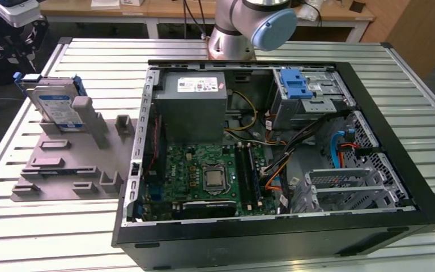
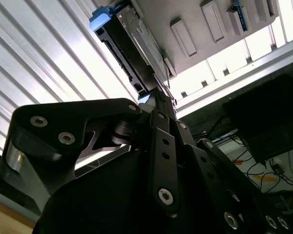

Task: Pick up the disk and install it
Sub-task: 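Pick up the disk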

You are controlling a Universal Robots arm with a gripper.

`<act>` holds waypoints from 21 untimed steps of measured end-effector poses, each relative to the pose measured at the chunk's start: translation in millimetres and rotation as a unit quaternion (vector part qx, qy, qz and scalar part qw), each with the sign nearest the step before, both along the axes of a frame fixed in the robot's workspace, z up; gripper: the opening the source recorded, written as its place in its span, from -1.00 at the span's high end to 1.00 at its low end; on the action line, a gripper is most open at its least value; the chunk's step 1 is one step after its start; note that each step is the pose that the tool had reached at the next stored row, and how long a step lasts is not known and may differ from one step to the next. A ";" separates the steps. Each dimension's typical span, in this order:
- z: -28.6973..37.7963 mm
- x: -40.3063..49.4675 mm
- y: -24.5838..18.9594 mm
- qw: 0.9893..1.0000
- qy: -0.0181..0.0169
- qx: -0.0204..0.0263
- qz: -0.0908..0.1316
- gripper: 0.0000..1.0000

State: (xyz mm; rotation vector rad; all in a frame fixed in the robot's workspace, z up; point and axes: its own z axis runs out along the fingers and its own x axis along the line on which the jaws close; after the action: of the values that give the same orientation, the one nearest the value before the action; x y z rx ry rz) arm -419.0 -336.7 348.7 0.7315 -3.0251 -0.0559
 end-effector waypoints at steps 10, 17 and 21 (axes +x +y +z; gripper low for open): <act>0.0 0.0 0.0 1.000 0.000 0.000 0.009 0.79; 0.0 0.0 0.0 1.000 0.000 0.000 0.018 0.79; 0.0 0.0 0.0 1.000 0.000 0.000 0.025 0.79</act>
State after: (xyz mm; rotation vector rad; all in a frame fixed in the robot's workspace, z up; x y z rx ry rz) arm -419.0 -336.7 348.7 0.8077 -3.0048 -0.0547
